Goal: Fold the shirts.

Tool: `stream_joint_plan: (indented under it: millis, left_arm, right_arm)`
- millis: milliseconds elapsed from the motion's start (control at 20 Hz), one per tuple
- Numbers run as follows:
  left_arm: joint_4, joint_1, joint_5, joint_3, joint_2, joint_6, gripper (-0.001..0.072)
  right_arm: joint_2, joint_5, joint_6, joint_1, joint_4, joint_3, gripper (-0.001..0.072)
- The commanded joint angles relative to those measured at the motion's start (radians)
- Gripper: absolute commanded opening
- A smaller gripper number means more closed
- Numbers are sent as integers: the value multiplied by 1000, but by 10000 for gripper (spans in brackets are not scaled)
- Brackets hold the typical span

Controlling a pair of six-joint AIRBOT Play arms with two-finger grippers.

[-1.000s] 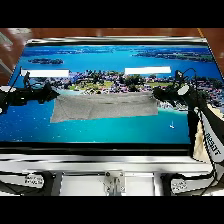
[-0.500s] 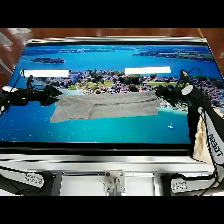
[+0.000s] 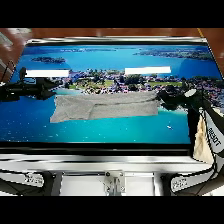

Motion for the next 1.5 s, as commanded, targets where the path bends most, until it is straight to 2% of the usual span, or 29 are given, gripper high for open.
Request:
stream_joint_plan:
  millis: [0, 50, 100, 250, 350, 400, 450, 500, 600, 750, 950, 1050, 1200, 1300, 1450]
  left_arm:
    - [-133, 2, -14, 3, 31, 30, 607]
    - [-153, 0, -14, 3, 35, 32, 607]
    - [-167, -5, -15, 3, 37, 45, 600]
    - [-171, -34, -14, 3, 37, 74, 587]
    - [-170, -67, 1, 3, 37, 98, 546]
    - [-169, -92, 14, 3, 35, 108, 320]
    - [-169, -120, 26, 2, 32, 133, 136]
    - [-169, -158, 45, 2, 27, 164, 68]
    - [-168, -248, 122, -16, 21, 175, 43]
    - [-168, -403, 224, -41, -14, 174, 43]
    - [-169, -595, 251, -40, -94, 170, 43]
    - [-180, -674, 292, -40, -128, 131, 43]
    - [-299, -774, 388, -40, -171, 121, 44]
    - [-444, -843, 445, -40, -202, 122, 44]
    - [-656, -970, 440, -36, -267, 122, 44]
  right_arm:
    - [-55, 9, -36, 29, 114, -1, 637]
    - [-59, 2, -38, 39, 129, -1, 634]
    - [-61, -3, -40, 44, 138, -1, 574]
    - [-60, -3, -51, 53, 163, 8, 81]
    - [-52, 43, -103, 50, 182, 39, 64]
    - [-32, 82, -148, 50, 186, 55, 64]
    - [1, 111, -184, 51, 184, 68, 64]
    - [44, 137, -193, 51, 184, 77, 64]
    - [150, 176, -193, 51, 179, 80, 64]
    - [311, 246, -175, 51, 175, 80, 64]
    - [491, 328, -104, 51, 152, 80, 63]
    - [565, 372, -54, 51, 97, 80, 64]
    - [653, 450, 9, 51, 7, 80, 64]
    - [693, 485, 38, 51, -27, 80, 64]
    - [729, 495, 60, 51, -60, 80, 64]
